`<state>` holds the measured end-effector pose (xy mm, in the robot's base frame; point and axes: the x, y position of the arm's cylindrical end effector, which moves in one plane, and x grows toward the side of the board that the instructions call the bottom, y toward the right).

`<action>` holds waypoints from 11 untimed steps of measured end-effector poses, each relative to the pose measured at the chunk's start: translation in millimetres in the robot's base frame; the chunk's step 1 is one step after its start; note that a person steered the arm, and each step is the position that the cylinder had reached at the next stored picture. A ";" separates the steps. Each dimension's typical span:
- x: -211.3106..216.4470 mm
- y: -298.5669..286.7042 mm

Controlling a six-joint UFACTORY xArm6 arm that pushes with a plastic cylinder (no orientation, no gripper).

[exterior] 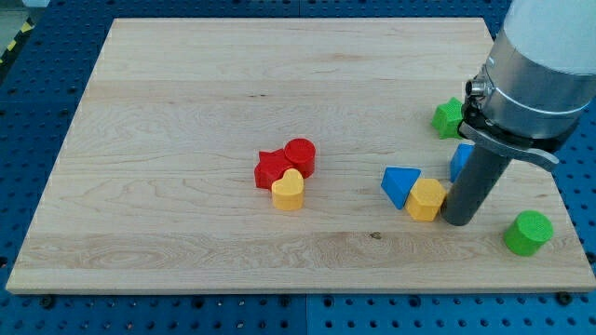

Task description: Move the yellow hexagon towards the bottom center

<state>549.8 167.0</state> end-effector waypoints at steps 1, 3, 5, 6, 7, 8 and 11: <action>0.0 8.9; -20.5 17.7; -20.4 -6.6; -13.4 -49.0; 5.0 -78.1; 6.6 -82.5; 50.5 -101.3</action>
